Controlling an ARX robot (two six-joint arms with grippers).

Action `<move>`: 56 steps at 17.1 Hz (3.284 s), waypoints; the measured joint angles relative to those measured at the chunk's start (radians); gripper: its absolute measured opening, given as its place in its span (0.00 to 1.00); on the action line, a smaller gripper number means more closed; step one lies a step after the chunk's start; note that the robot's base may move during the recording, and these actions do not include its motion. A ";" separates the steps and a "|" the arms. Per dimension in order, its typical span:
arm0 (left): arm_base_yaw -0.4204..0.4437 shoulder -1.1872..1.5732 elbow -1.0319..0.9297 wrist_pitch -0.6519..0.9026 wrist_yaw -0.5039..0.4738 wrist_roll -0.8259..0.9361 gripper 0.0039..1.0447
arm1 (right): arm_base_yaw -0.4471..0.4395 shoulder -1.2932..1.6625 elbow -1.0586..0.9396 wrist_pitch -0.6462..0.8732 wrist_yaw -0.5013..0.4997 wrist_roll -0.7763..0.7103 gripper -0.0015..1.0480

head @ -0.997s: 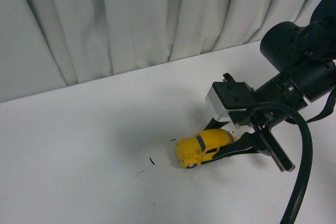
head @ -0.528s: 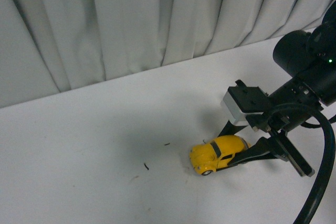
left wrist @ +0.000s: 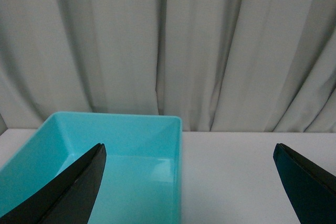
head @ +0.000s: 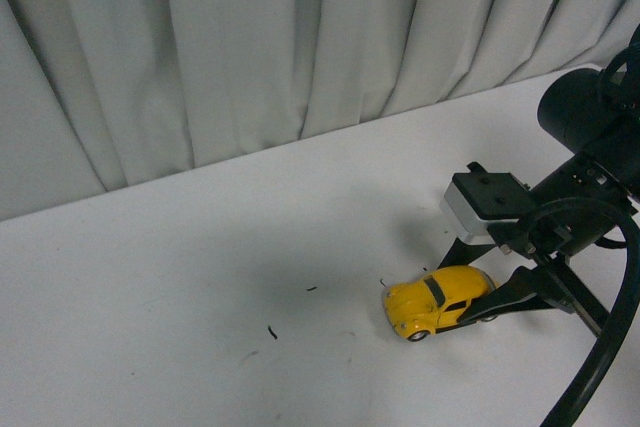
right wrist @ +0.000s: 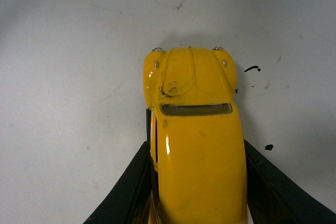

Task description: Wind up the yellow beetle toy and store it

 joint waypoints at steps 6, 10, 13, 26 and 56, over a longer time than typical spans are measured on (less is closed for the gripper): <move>0.000 0.000 0.000 0.000 0.000 0.000 0.94 | 0.000 0.015 0.004 -0.025 0.048 -0.011 0.93; 0.000 0.000 0.000 0.000 0.000 0.000 0.94 | 0.000 0.014 0.004 -0.023 0.048 -0.015 0.93; 0.000 0.000 0.000 0.000 0.000 0.000 0.94 | 0.000 0.014 0.004 -0.024 0.048 -0.015 0.93; 0.000 0.000 0.000 0.000 0.000 0.000 0.94 | 0.022 0.014 0.038 -0.076 0.058 -0.014 0.93; 0.000 0.000 0.000 0.000 0.000 0.000 0.94 | 0.374 -1.138 -0.760 1.297 0.671 1.735 0.02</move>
